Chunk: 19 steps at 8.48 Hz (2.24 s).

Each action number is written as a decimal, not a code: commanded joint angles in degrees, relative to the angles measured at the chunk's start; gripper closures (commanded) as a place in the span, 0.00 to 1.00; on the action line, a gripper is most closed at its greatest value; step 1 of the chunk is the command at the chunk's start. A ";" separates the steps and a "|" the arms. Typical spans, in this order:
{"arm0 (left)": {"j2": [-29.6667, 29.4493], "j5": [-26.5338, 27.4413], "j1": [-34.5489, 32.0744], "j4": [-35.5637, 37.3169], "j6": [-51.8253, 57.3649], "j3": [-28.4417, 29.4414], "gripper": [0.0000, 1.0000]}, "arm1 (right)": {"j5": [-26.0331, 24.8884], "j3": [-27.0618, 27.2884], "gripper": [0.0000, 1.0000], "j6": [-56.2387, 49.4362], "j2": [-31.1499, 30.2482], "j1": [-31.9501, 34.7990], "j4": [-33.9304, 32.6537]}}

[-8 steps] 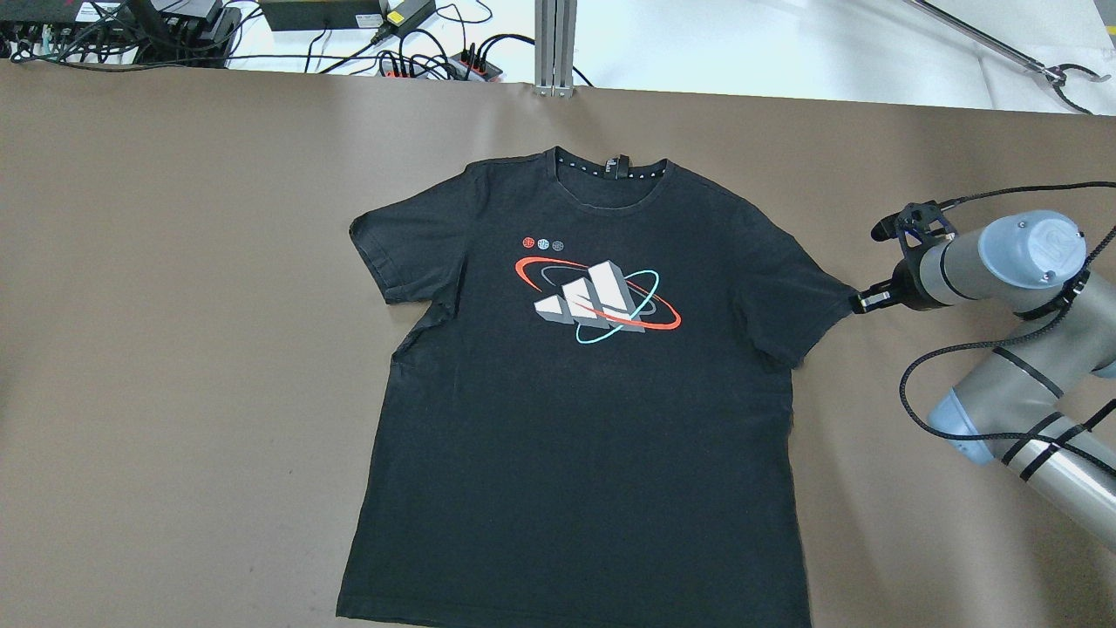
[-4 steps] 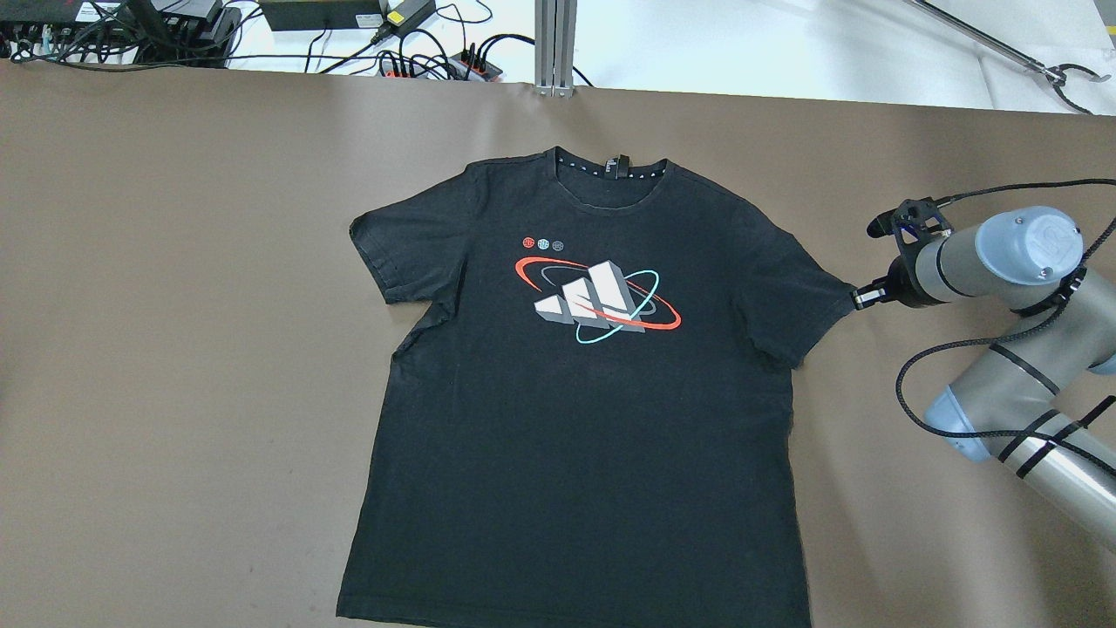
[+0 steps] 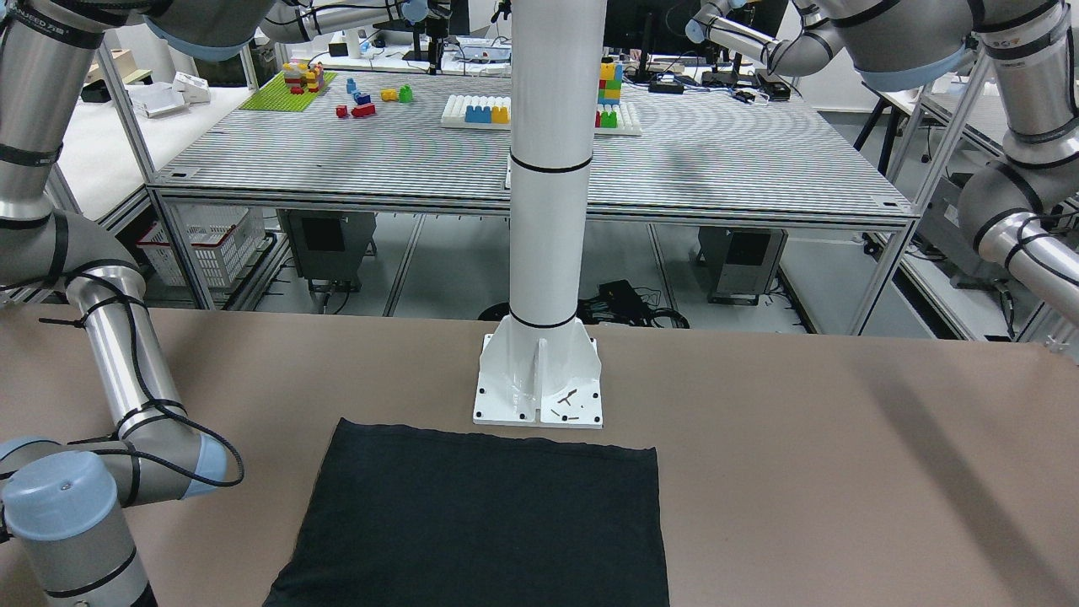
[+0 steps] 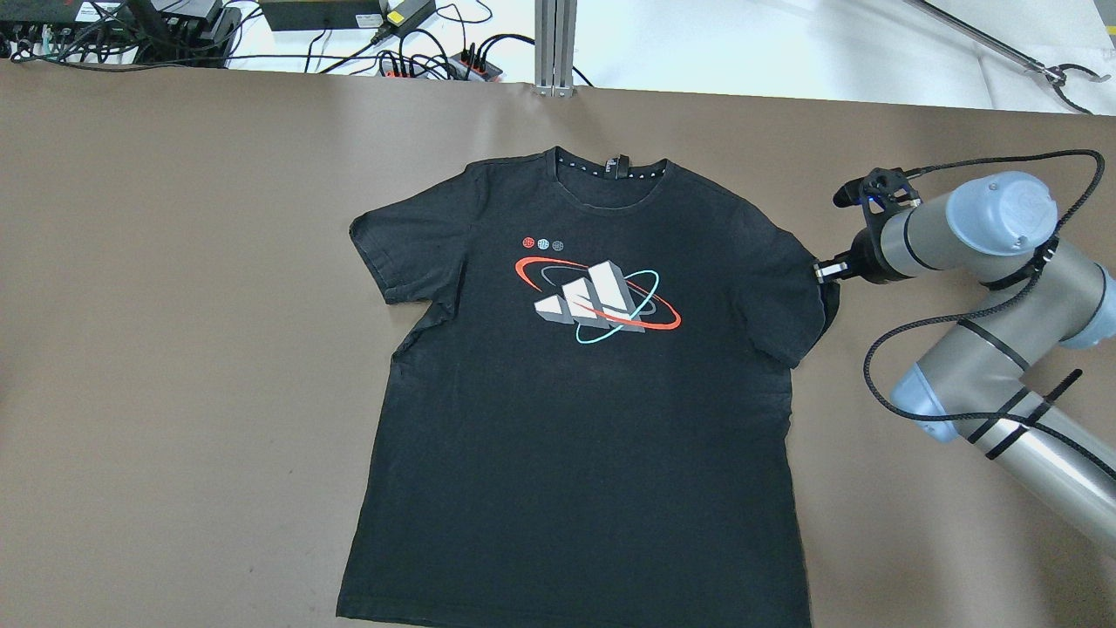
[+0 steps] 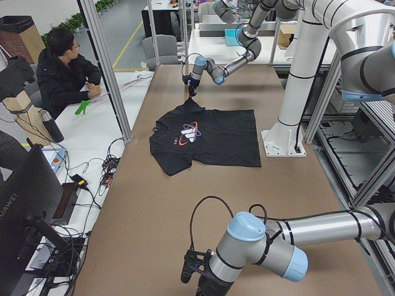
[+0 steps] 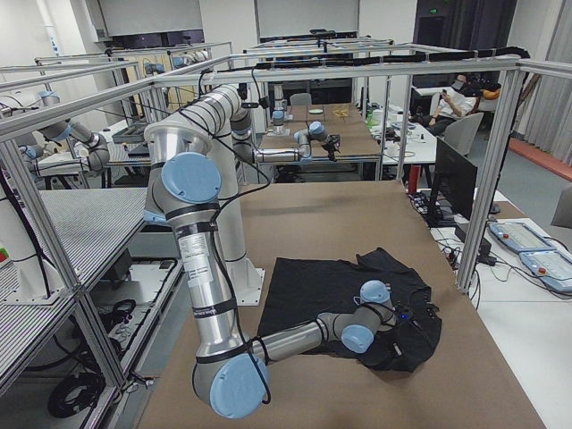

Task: Fold clothes
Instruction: 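Fold the sleeve inward with the right gripper while the left arm reaches in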

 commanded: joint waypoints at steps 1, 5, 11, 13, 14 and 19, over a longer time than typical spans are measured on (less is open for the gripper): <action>0.00 -0.03 0.08 0.03 0.09 0.17 0.06 | -0.45 0.00 1.00 6.49 7.98 -3.55 -4.34; 0.00 -0.12 0.00 -0.06 0.09 0.09 0.06 | -5.97 -3.87 1.00 6.77 11.97 -7.76 -5.33; -2.97 -9.05 0.52 0.64 -4.01 0.44 0.06 | -8.54 -3.96 0.06 14.86 13.46 -9.80 -5.60; -7.45 -19.76 4.02 0.99 -12.53 0.53 0.07 | -8.19 -3.44 0.06 14.86 13.29 -9.80 -5.68; -10.34 -22.51 7.43 1.00 -16.83 0.53 0.07 | -7.75 -3.26 0.06 14.86 12.94 -9.71 -5.86; -29.85 -21.40 31.15 1.08 -41.27 6.49 0.20 | -6.34 7.80 0.06 14.86 2.84 -9.98 -8.39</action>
